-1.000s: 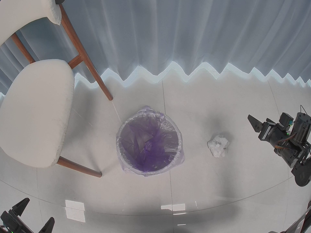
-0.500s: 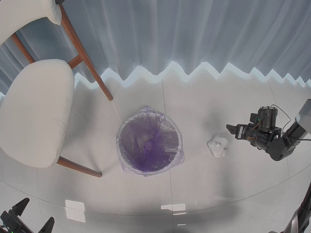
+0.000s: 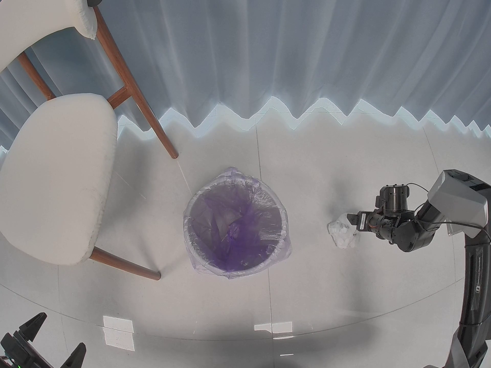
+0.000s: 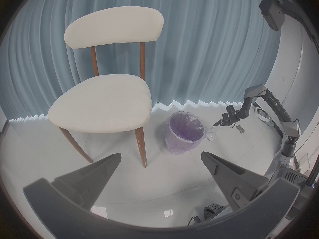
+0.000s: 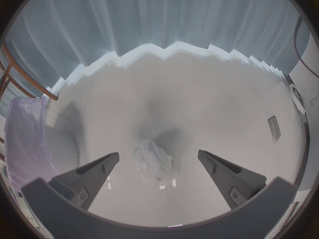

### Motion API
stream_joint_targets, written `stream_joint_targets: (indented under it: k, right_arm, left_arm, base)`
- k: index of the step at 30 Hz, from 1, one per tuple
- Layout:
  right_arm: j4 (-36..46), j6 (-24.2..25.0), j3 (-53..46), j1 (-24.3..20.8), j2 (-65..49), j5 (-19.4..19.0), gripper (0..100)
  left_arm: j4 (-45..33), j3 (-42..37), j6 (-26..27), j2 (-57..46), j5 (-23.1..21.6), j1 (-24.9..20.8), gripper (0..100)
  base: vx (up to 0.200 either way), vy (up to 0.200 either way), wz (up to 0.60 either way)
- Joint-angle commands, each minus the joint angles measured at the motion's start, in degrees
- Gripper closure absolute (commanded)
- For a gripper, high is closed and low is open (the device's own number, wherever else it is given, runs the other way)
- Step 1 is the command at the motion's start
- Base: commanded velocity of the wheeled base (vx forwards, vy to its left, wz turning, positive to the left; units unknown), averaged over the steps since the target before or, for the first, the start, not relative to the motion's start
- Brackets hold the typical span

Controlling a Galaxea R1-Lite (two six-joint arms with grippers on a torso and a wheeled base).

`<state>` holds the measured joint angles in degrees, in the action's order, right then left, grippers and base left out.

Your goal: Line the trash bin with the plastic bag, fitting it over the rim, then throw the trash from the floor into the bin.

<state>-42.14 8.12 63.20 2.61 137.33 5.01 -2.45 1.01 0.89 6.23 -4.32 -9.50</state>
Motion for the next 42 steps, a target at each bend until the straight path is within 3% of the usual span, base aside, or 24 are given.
stream_joint_targets:
  k: [1, 15, 16, 26, 35, 41, 42]
  right_arm:
    - [0.48, -0.03, 3.78, 1.08, 5.67, 0.09, 0]
    - [1.01, -0.30, 10.90, 1.17, 12.53, 0.09, 0]
    - [1.10, -0.30, 11.60, 1.08, 12.88, 0.09, 100]
    - [0.57, 0.49, 12.57, 0.56, 11.03, 0.09, 100]
    - [-1.54, 0.67, -2.99, 0.47, -11.56, -0.44, 100]
    - [-7.87, -0.30, -16.79, -5.77, -26.23, -2.29, 100]
    - [-9.54, -2.58, -21.10, -10.08, -32.03, -2.55, 100]
  left_arm:
    - [-0.01, -1.01, -0.01, 0.10, 0.01, 0.00, 0]
    - [-0.01, -1.01, -0.01, 0.10, 0.01, 0.00, 0]
    - [-0.01, -1.01, -0.01, 0.10, 0.01, 0.00, 0]
    - [-0.01, -1.01, -0.01, 0.10, 0.01, 0.00, 0]
    - [-0.01, -1.01, -0.01, 0.10, 0.01, 0.00, 0]
    - [0.08, -1.01, -0.01, 0.10, 0.01, 0.00, 0]
    - [-0.01, -1.01, -0.01, 0.10, 0.01, 0.00, 0]
  base:
    - [0.000, 0.000, 0.00]
    - [0.000, 0.000, 0.00]
    - [0.000, 0.000, 0.00]
    - [0.000, 0.000, 0.00]
    - [0.000, 0.000, 0.00]
    - [0.000, 0.000, 0.00]
    - [0.000, 0.000, 0.00]
